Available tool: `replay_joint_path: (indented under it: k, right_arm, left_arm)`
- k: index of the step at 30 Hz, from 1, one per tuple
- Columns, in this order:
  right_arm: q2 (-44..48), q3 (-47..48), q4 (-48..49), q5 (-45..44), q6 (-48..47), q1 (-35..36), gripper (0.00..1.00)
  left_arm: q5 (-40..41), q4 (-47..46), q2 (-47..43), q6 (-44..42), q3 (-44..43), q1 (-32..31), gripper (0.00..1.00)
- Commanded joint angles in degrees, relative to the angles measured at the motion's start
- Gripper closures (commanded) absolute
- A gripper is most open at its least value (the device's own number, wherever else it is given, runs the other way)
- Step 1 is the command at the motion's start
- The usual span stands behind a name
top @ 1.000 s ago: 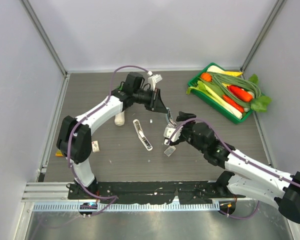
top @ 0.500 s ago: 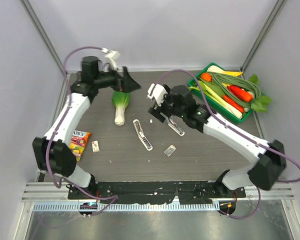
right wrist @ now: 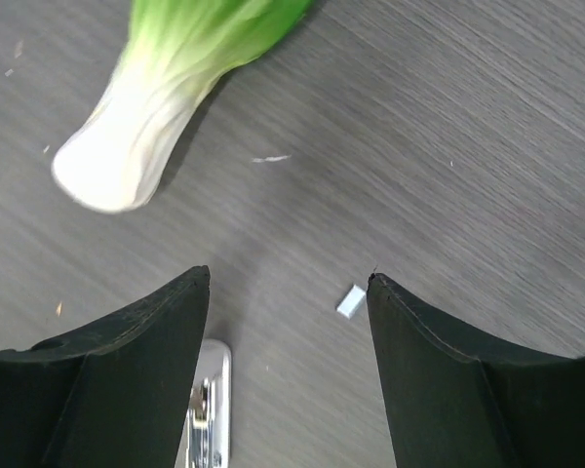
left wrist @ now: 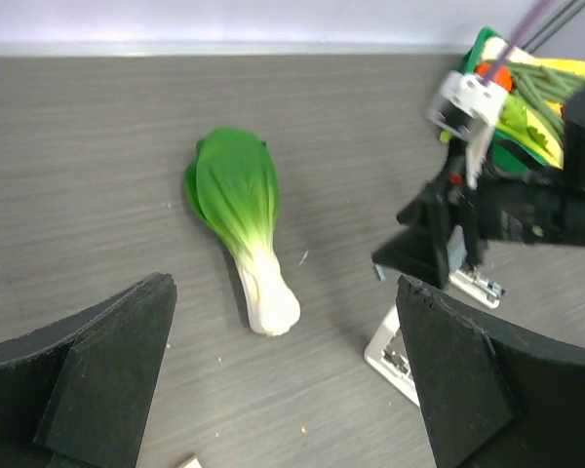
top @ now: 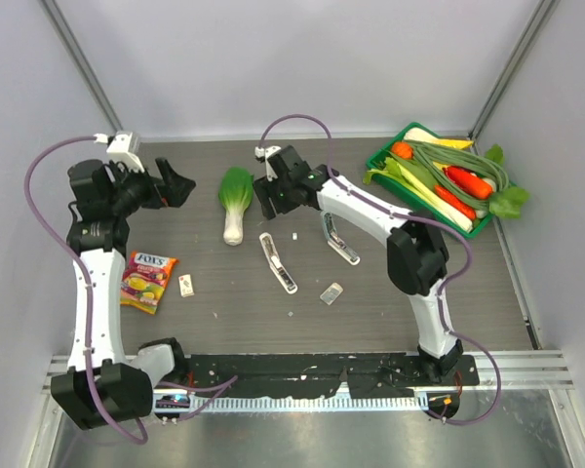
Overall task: Load the staples into the stapler
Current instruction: Pick up the staple from the center of the board.
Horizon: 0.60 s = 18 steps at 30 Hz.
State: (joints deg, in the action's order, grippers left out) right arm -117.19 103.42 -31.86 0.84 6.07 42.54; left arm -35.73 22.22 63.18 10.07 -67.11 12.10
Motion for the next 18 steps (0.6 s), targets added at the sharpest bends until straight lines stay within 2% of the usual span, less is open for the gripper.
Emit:
replay_joint_path:
  k: [1,6,11,18]
  right_arm:
    - [-4.27,8.03,-5.05,-5.84,9.04,-0.09,0.30]
    - [-6.91,7.24,-5.06,-9.54,10.98,-0.36,0.35]
    - [-9.29,6.27,-5.23,-8.40,11.60,-0.36,0.38]
    - [-8.76,0.31,-3.65,-8.75,12.56,-1.06,0.42]
  left_arm:
    - [0.57,-0.61,-3.94,-2.24,2.16,0.91,0.00]
    - [-1.36,-0.33,-3.76,-1.63,1.81,1.44,0.00]
    - [-2.86,-1.56,-3.68,-1.01,3.30,2.40,0.00]
    - [-4.70,-2.35,-3.32,-0.14,4.18,2.84,0.00]
